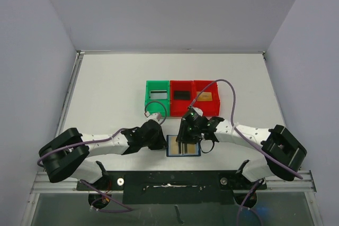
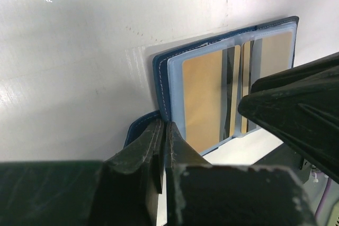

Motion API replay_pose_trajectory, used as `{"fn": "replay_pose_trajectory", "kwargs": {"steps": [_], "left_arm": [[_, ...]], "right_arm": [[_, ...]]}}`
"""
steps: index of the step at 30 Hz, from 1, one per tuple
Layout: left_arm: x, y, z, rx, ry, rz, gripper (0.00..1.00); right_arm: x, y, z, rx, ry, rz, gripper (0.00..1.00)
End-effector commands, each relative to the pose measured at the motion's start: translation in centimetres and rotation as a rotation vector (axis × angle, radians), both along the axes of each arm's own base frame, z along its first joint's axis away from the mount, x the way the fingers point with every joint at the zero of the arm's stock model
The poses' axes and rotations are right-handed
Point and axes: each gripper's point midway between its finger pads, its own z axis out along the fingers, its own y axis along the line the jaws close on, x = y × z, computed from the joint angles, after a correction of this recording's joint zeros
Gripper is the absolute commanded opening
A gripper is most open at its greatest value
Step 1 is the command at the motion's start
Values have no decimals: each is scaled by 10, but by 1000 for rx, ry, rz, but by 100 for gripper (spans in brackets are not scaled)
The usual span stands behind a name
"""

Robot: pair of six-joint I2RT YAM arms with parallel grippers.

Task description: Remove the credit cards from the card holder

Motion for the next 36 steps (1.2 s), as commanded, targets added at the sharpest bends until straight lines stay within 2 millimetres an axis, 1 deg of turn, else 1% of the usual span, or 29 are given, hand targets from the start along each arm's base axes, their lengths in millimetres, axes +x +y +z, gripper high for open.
{"fn": "replay_pose_trajectory", "kwargs": {"steps": [1, 3, 4, 6, 8, 11, 14, 16, 18, 20, 22, 24, 27, 29, 31, 36], "left_arm": [[-9, 23, -20, 107, 31, 5, 0], [-9, 22, -18, 101, 27, 3, 0], [-8, 22, -16, 98, 24, 7, 2], [-5, 21, -8, 90, 7, 20, 11], [-2, 21, 6, 80, -17, 33, 23], [7, 19, 38, 39, -77, 63, 39], [15, 15, 78, -38, -144, 87, 53], [17, 7, 103, -107, -179, 85, 54], [17, -7, 124, -199, -203, 52, 54], [14, -21, 134, -267, -205, 11, 55], [9, -39, 137, -338, -189, -42, 55], [6, -52, 124, -355, -142, -61, 52], [3, -65, 106, -368, -98, -80, 50], [2, -71, 95, -362, -74, -88, 49], [4, -77, 88, -371, -63, -88, 48], [6, -80, 65, -352, -30, -64, 45]], "right_arm": [[5, -10, 9, -61, -38, -11, 34], [4, -13, 7, -77, -36, -16, 33], [4, -14, 9, -77, -45, -15, 33], [6, -14, 17, -67, -70, -19, 33], [11, -15, 30, -51, -108, -25, 35], [19, -25, 45, -47, -152, -57, 37], [24, -35, 48, -15, -153, -77, 37], [25, -39, 49, 18, -154, -86, 36], [26, -38, 52, 64, -163, -86, 35], [25, -35, 53, 106, -166, -76, 35], [23, -30, 52, 145, -160, -65, 34], [21, -28, 49, 165, -146, -73, 33], [18, -27, 42, 184, -124, -84, 29], [16, -27, 37, 194, -111, -93, 27], [14, -27, 34, 204, -101, -96, 26], [9, -29, 25, 200, -77, -96, 25]]}}
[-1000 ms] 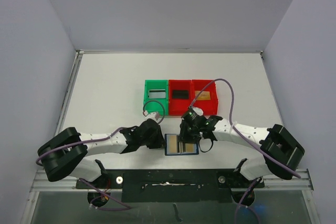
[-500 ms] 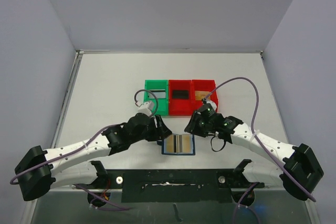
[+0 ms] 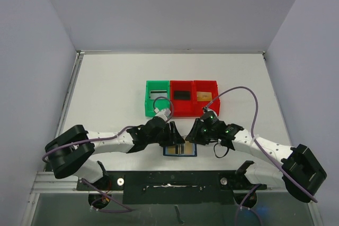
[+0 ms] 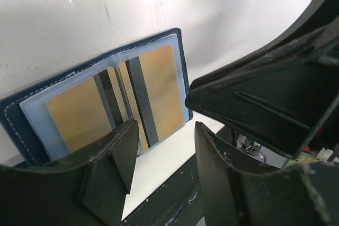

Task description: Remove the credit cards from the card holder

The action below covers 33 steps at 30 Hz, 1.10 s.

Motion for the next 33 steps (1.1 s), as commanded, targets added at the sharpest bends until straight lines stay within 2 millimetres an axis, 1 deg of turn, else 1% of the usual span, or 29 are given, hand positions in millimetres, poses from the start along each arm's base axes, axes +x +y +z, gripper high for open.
{"fn": "replay_pose_trajectory", "kwargs": {"steps": [1, 7, 12, 15, 19, 28, 33], "left_arm": [[5, -21, 13, -111, -20, -8, 44], [0, -15, -21, -55, 49, 15, 39], [-3, -6, -37, -52, 72, 45, 38], [-5, -5, -40, -64, 78, 42, 38], [-7, -8, -43, -76, 92, 39, 37], [-5, -7, -44, -101, 103, 71, 23], [-2, -8, -49, -66, 111, 81, 21]], "right_arm": [[6, 9, 7, 59, -19, -4, 25], [1, 3, -5, 26, 14, -8, 25], [-3, 0, -15, 9, 37, -4, 24], [-5, 0, -20, -1, 50, 2, 24], [-8, -2, -26, -22, 70, 10, 20], [-12, -8, -34, -56, 89, -1, 15], [-15, -11, -38, -62, 100, -5, 13]]}}
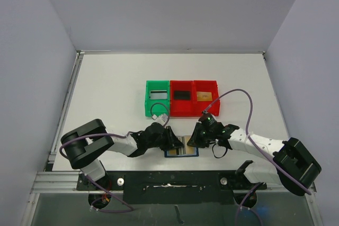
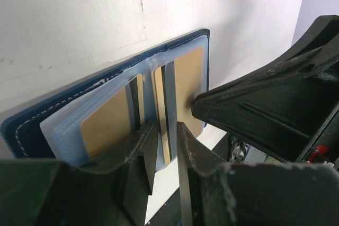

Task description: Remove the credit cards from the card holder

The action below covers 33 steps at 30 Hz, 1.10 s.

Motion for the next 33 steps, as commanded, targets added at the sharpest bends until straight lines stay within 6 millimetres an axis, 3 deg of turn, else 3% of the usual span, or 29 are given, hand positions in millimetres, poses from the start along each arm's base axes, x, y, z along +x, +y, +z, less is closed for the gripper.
{"fn": "replay_pose_trajectory", "kwargs": {"steps": [1, 13, 25, 33], "left_arm": [[3, -1, -9, 53, 0, 5, 21], [7, 0, -22, 255, -36, -28, 0], [6, 2, -21, 274, -51, -53, 0], [5, -1, -19, 262, -56, -62, 0]], "right_arm": [[-3, -5, -8, -19, 7, -10, 13], [-3, -8, -7, -27, 2, -21, 13], [10, -18, 19, -60, -72, -65, 22], [8, -18, 10, -67, -47, -57, 21]]}}
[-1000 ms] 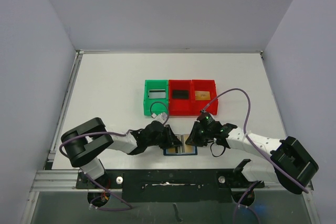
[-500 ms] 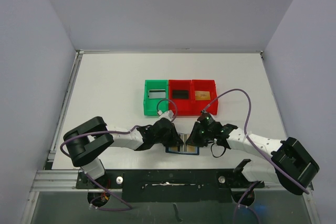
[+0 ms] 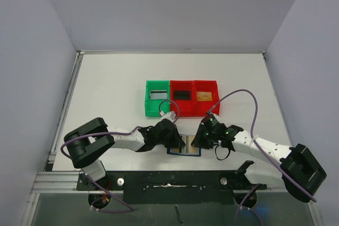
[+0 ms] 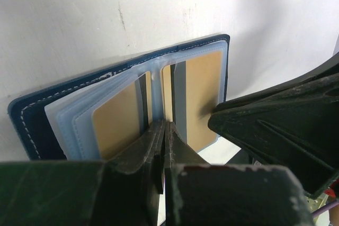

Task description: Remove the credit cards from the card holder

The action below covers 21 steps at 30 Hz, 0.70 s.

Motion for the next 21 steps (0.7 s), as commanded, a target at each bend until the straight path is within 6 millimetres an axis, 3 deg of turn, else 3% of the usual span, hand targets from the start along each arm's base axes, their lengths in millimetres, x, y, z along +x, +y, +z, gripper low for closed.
{"fn": "replay_pose_trajectory", "kwargs": {"steps": [1, 7, 13, 21], "left_arm": [[-2, 12, -14, 87, -9, -10, 0], [-2, 12, -13, 88, -10, -8, 1], [-2, 13, -13, 95, -12, -4, 1], [-3, 14, -14, 98, -11, -5, 1]], "right_arm": [[11, 3, 6, 1, -27, -13, 21], [12, 0, 10, -14, -29, -24, 21], [22, 0, 34, 1, -94, -40, 25], [20, -1, 19, -10, -49, -33, 26]]}}
